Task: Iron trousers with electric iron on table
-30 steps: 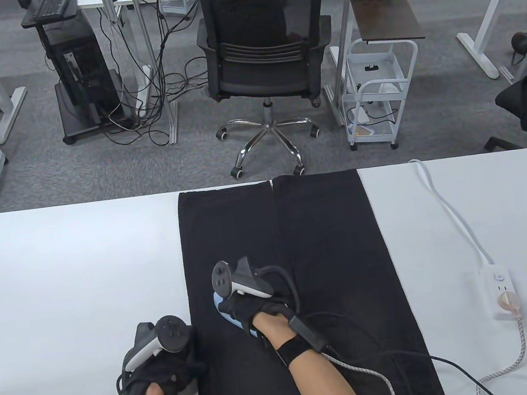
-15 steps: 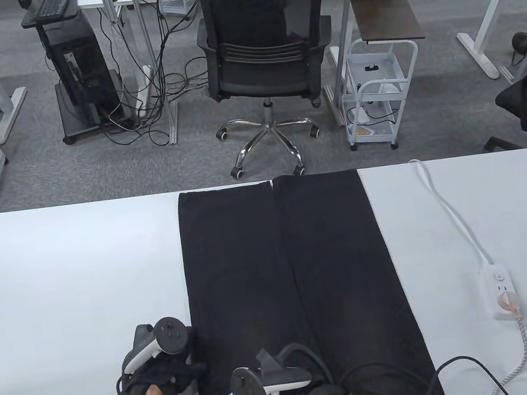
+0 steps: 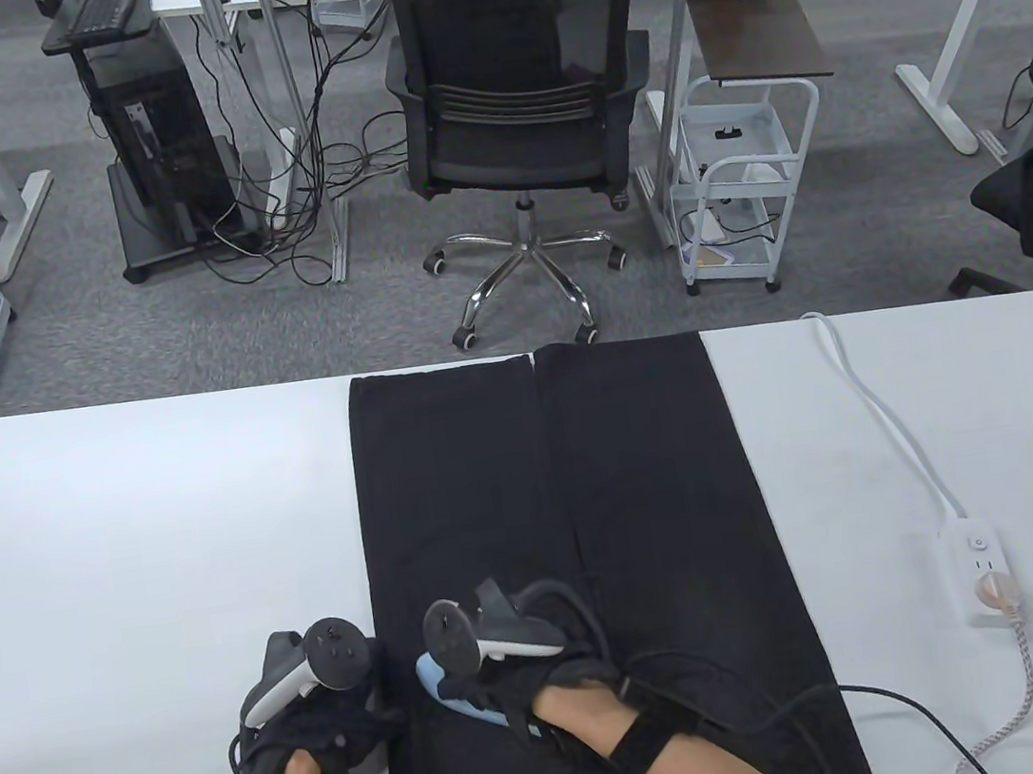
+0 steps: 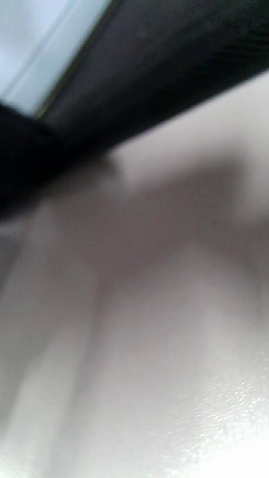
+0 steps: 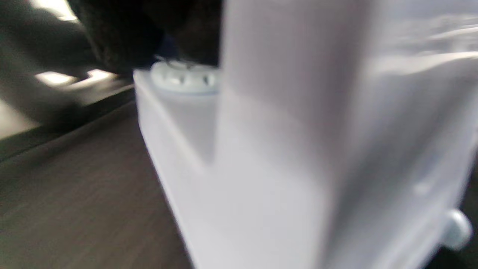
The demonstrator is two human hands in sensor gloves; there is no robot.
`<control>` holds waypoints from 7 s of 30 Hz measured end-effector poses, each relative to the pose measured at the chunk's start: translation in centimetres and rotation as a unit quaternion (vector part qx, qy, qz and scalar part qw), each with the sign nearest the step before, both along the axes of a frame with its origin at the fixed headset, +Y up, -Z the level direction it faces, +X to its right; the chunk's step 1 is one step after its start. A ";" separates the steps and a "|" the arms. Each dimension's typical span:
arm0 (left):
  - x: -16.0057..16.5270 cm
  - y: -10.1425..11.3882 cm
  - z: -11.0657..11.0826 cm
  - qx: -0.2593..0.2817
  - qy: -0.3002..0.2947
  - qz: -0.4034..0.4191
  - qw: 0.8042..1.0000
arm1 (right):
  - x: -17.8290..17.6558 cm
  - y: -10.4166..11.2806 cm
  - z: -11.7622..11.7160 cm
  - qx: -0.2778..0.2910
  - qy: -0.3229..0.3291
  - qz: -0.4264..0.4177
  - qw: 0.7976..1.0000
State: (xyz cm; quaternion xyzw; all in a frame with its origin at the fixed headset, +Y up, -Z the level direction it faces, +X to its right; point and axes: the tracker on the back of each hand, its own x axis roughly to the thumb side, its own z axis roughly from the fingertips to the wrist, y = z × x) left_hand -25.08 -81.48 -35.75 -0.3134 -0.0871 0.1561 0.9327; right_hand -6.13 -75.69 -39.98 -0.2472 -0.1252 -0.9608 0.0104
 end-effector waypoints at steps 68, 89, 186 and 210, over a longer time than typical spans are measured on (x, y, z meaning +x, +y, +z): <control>0.0 -0.4 -0.1 -0.004 0.006 0.013 1.000 | 0.7 0.2 -10.5 -0.016 -0.160 -0.017 0.987; -0.1 -0.2 0.2 0.007 0.012 -0.009 1.000 | 2.0 -0.2 7.7 -0.030 0.067 0.002 0.997; 23.1 0.0 -4.9 0.030 -0.167 -0.100 0.980 | 29.5 2.4 7.4 0.093 -0.191 -0.191 0.958; 22.9 -0.4 -0.4 0.030 -0.175 -0.085 0.980 | 22.0 0.1 -7.8 0.088 -0.250 0.080 0.961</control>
